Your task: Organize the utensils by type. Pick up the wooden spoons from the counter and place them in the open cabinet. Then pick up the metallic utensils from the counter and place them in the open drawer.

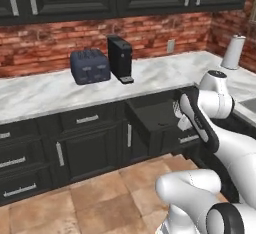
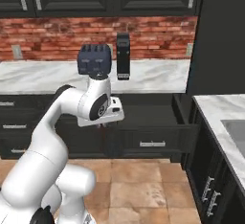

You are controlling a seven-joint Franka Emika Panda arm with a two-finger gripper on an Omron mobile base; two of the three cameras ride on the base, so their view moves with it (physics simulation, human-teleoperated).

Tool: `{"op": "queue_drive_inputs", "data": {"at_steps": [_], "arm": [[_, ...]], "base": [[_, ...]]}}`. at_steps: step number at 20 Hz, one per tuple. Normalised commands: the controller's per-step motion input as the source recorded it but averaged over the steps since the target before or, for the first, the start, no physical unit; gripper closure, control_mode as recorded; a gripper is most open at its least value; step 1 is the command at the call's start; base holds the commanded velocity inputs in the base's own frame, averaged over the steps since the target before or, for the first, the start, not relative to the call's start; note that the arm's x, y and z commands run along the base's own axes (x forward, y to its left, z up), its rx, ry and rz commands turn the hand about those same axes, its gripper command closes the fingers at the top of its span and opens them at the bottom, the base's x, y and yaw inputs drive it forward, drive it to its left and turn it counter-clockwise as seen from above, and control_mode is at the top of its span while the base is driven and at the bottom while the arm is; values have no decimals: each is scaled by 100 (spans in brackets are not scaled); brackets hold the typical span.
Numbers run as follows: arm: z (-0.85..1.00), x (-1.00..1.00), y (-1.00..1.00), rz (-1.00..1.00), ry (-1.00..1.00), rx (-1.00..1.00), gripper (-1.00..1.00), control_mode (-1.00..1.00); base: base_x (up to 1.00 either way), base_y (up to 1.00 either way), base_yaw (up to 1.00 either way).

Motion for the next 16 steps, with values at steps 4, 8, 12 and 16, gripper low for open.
{"op": "queue_drive_inputs", "data": {"at_steps": [4,8,12,16], "arm": [[0,0,0,0,0,0,100,100],[0,0,0,0,0,0,100,100],[0,0,0,0,0,0,100,100],[0,0,0,0,0,0,100,100]], "base": [[98,57,-17],[80,61,-43],[34,61,-69],[22,61,-71]]}}
